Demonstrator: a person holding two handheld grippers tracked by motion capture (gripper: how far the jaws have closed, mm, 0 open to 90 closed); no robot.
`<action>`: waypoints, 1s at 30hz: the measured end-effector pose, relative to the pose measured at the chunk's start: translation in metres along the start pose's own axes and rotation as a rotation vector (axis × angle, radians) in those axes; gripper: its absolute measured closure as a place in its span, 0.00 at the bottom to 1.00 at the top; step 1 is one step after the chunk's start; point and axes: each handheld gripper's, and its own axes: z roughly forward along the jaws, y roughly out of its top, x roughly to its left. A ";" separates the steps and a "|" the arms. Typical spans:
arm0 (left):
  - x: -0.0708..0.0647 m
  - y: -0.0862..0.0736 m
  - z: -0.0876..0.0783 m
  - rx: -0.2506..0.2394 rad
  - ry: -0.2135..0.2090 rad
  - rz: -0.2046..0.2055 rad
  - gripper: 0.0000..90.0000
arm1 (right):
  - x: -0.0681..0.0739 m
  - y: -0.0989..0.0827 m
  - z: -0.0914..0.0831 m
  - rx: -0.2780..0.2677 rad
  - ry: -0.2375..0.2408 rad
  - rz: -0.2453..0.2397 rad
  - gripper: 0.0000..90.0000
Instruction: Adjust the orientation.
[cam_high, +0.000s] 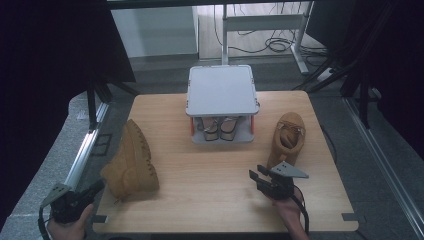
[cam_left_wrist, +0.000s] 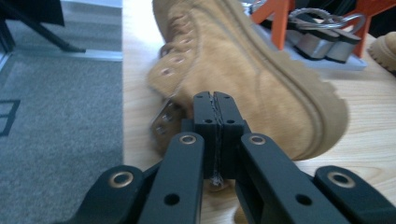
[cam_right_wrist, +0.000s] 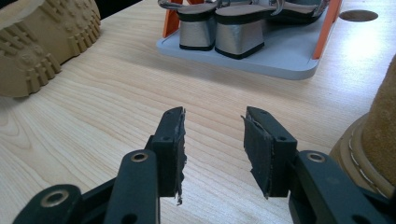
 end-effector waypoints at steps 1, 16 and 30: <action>0.003 -0.002 0.003 0.008 0.004 -0.008 0.99 | 0.000 0.000 0.000 0.002 0.000 0.000 0.65; 0.006 -0.004 0.035 0.078 0.011 -0.001 0.99 | 0.001 -0.002 0.004 0.014 -0.005 0.000 0.65; -0.017 0.016 0.043 0.070 -0.054 0.038 0.99 | -0.002 -0.002 0.001 0.010 -0.017 0.021 0.65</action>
